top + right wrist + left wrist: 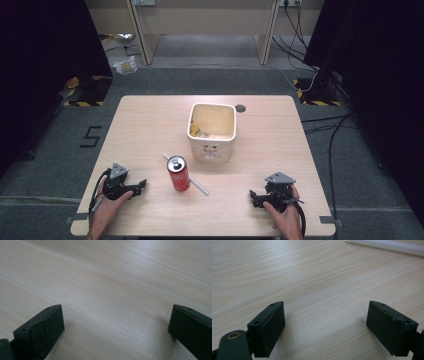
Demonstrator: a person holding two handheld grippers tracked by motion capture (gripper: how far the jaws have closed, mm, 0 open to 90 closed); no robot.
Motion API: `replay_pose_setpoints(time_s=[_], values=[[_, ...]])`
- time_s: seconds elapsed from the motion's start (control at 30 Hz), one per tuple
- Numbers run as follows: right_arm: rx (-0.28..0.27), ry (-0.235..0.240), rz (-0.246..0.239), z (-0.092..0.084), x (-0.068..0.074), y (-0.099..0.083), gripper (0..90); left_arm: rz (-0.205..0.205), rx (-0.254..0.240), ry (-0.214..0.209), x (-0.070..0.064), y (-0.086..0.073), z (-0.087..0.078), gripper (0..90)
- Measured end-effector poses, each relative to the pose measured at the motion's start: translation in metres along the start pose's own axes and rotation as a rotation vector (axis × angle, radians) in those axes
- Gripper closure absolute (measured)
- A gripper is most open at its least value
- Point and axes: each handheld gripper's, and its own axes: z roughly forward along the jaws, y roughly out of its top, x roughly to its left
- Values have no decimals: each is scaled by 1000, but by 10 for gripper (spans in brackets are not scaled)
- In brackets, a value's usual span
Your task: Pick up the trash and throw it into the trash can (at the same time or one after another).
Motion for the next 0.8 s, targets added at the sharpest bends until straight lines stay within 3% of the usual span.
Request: replay_pose_setpoints(time_s=[0.1, 0.23, 0.4, 0.8], values=[[1, 0, -1, 0, 0, 0, 3, 2, -6, -2, -1, 0, -1, 157], [1, 0, -1, 0, 0, 0, 3, -13, -18, -41, -5, -1, -4, 157], [1, 0, -2, 0, 0, 0, 3, 1, -46, -68, -14, 2, -13, 154], [1, 0, -2, 0, 0, 0, 3, 12, -126, -243, -45, 10, -34, 151]])
